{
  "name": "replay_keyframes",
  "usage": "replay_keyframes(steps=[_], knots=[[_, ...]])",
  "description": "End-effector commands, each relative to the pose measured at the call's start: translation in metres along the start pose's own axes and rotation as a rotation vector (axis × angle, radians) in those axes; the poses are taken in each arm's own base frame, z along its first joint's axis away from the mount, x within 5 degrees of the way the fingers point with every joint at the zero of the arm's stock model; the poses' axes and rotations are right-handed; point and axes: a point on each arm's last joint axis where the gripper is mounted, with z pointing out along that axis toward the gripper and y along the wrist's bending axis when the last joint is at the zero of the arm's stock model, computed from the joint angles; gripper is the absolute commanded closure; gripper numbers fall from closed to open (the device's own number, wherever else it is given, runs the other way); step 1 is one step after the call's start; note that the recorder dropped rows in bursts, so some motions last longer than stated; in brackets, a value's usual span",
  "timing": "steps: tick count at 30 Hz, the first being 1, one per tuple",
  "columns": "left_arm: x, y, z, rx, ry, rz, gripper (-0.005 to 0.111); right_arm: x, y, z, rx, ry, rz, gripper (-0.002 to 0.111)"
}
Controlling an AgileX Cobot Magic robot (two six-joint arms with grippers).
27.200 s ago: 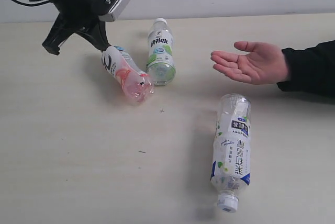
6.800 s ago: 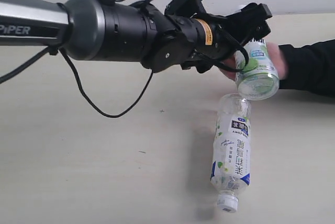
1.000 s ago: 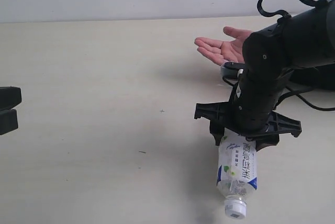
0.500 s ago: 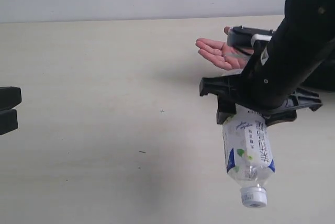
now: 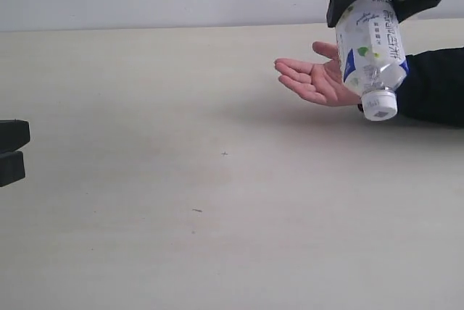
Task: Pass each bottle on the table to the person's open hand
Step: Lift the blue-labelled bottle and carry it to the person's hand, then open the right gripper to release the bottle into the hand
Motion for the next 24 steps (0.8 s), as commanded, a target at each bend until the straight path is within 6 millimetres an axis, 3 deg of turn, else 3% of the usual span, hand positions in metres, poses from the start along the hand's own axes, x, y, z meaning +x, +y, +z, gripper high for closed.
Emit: replay_keyframes(steps=[1,4,8,20,24], knots=[[0.000,0.001,-0.001,-0.001,-0.004,0.000,0.107,-0.031,-0.002,0.042,0.042,0.058,-0.088,0.108],[0.000,0.001,-0.001,-0.001,-0.004,0.000,0.107,-0.044,0.003,0.092,0.071,0.132,-0.132,0.108],[0.000,0.001,-0.001,-0.001,-0.004,0.000,0.107,-0.041,0.000,0.131,0.123,0.228,-0.145,0.108],[0.000,0.001,-0.001,-0.001,-0.004,0.000,0.107,-0.043,-0.001,0.139,0.136,0.208,-0.152,0.108],[0.000,0.001,-0.001,-0.001,-0.004,0.000,0.107,-0.043,-0.001,0.139,0.135,0.206,-0.153,0.099]])
